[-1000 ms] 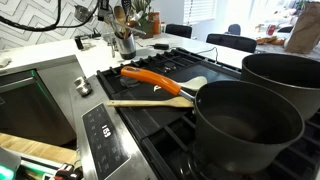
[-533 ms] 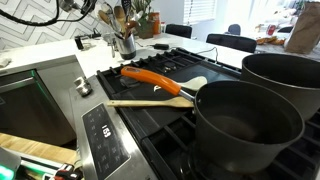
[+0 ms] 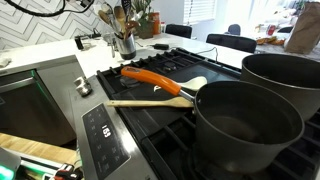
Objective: Pick up the metallic spoon from the stove and place it in the metallic utensil storage bucket
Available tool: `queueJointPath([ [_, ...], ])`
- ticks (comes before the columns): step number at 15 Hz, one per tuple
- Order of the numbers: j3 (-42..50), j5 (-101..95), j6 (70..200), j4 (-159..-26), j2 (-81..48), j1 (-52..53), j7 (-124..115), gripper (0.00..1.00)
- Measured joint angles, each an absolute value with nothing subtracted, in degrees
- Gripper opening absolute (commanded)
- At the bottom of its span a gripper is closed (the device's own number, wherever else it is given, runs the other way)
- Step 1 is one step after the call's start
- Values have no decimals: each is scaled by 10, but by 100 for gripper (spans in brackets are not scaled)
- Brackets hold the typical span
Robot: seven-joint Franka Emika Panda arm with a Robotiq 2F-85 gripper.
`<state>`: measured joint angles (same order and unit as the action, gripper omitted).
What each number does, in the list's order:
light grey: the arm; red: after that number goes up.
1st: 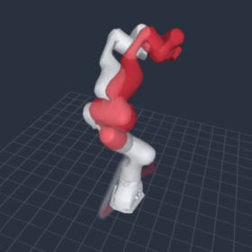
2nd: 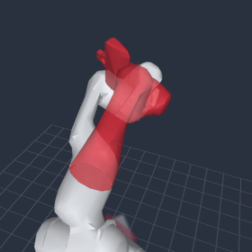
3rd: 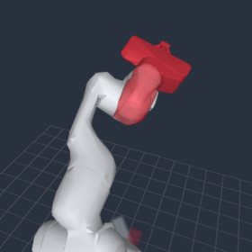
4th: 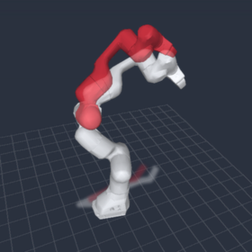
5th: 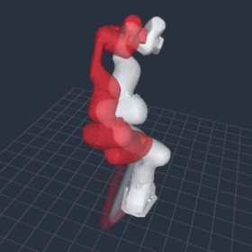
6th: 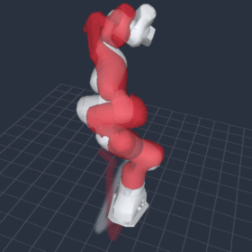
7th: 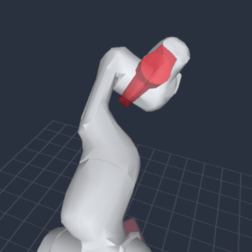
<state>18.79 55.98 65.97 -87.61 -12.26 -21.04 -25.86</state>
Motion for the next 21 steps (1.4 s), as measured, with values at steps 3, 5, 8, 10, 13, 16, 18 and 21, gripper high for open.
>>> queueJointPath([
  [3, 188, 603, 660, -842, -154, -213, -288, 4],
  [5, 188, 625, 662, -821, -179, -218, -305, 4],
  [8, 188, 652, 664, -795, -215, -226, -327, 4],
  [10, 188, 666, 667, -782, -234, -231, -340, 4],
  [13, 186, 677, 667, -768, -255, -237, -364, 4],
  [16, 183, 682, 667, -761, -266, -242, -398, 4],
  [18, 183, 682, 667, -757, -272, -243, -414, 4],
  [21, 183, 680, 667, -751, -280, -248, -430, 4],
])
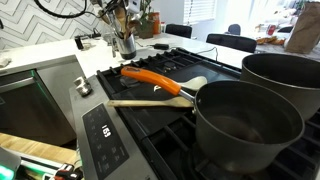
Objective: Pick up the metallic spoon from the stove and place it in the metallic utensil storage bucket
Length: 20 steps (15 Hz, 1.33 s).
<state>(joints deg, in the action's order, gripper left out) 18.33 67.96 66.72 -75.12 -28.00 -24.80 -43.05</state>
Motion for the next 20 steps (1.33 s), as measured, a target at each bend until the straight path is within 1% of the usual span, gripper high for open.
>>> queueJointPath([
  [9, 185, 632, 753, -715, -303, -256, -434, 4],
  [14, 175, 592, 774, -701, -307, -251, -423, 4],
  [15, 173, 583, 776, -700, -307, -249, -416, 32],
  [20, 167, 526, 776, -682, -293, -236, -344, 69],
])
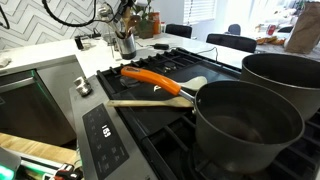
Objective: Pick up the metallic spoon from the stove and place it in the metallic utensil storage bucket
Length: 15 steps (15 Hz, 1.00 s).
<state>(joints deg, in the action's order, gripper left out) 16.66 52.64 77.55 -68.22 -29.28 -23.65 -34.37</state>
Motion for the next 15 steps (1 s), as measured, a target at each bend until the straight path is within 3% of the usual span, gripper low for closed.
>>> queueJointPath([
  [4, 168, 433, 774, -697, -240, -208, -267, 99],
  [15, 138, 135, 919, -937, -13, -101, -65, 100],
])
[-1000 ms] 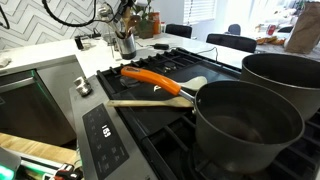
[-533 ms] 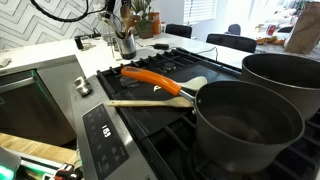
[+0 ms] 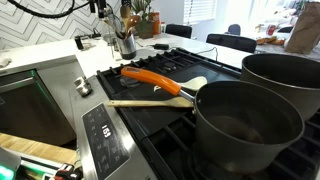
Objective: Pick up the metallic spoon from the stove and place it in the metallic utensil storage bucket
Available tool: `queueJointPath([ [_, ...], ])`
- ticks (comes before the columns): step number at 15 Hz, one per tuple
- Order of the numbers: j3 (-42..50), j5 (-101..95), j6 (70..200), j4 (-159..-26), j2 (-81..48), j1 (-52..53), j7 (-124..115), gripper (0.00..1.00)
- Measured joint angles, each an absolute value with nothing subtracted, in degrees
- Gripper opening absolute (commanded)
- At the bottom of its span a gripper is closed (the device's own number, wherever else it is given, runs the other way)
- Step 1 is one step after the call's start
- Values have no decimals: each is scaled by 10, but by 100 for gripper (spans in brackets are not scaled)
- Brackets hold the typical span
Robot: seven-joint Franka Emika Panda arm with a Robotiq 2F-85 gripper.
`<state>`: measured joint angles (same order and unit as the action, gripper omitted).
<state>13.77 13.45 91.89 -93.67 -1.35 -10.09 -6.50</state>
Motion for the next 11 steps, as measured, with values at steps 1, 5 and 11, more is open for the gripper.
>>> queueJointPath([
  [1, 128, 113, 942, -963, 8, -98, -52, 100],
  [5, 99, 45, 1048, -1069, 87, -94, -1, 100],
  [11, 101, 37, 1198, -1193, 182, -94, 95, 100],
])
